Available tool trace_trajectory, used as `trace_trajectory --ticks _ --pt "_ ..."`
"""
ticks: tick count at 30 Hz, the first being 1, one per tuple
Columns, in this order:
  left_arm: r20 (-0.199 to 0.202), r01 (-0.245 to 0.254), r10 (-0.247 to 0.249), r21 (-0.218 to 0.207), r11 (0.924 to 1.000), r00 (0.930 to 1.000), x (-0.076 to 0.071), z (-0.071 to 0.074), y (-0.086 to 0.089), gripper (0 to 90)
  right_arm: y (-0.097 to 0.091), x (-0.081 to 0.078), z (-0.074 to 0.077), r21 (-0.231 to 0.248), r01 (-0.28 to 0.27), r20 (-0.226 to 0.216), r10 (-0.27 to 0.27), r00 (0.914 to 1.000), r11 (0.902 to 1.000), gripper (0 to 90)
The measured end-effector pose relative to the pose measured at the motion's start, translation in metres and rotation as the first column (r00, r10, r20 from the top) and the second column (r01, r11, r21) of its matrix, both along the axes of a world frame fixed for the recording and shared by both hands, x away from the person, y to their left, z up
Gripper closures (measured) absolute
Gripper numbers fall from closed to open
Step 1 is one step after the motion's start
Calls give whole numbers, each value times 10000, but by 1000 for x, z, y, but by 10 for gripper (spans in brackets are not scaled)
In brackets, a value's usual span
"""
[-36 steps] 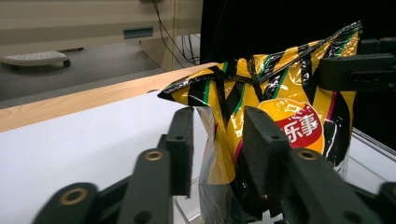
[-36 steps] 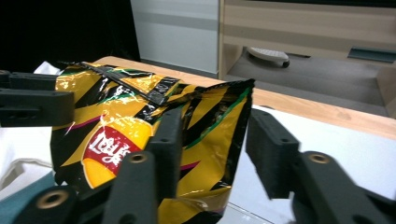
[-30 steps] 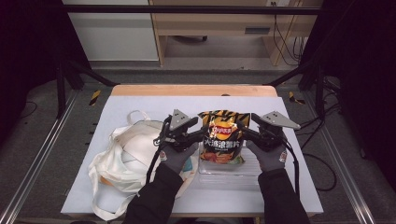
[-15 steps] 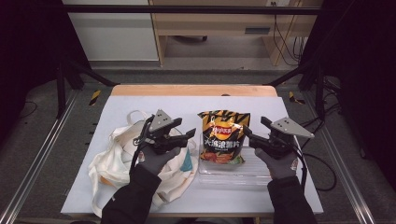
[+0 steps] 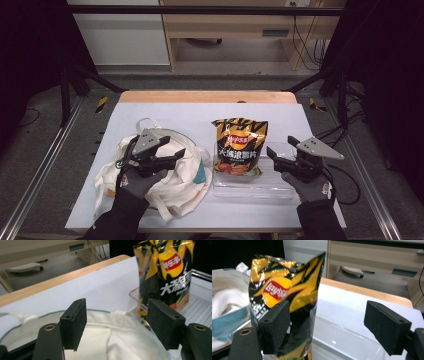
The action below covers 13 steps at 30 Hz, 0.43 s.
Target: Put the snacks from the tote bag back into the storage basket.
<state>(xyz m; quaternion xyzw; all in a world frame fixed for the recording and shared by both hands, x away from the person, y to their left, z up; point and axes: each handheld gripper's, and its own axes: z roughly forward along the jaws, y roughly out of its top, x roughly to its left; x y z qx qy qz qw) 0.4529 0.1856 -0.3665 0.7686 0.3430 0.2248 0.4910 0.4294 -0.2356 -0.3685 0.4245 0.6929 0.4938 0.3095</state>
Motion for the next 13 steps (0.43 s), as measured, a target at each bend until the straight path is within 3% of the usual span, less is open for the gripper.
trace_trajectory --ticks 13 --pt "-103 -807 808 72 9967 9967 -11 -18 45 317 -6 -4 -13 -445 192 -279 -205 9994 9988 209"
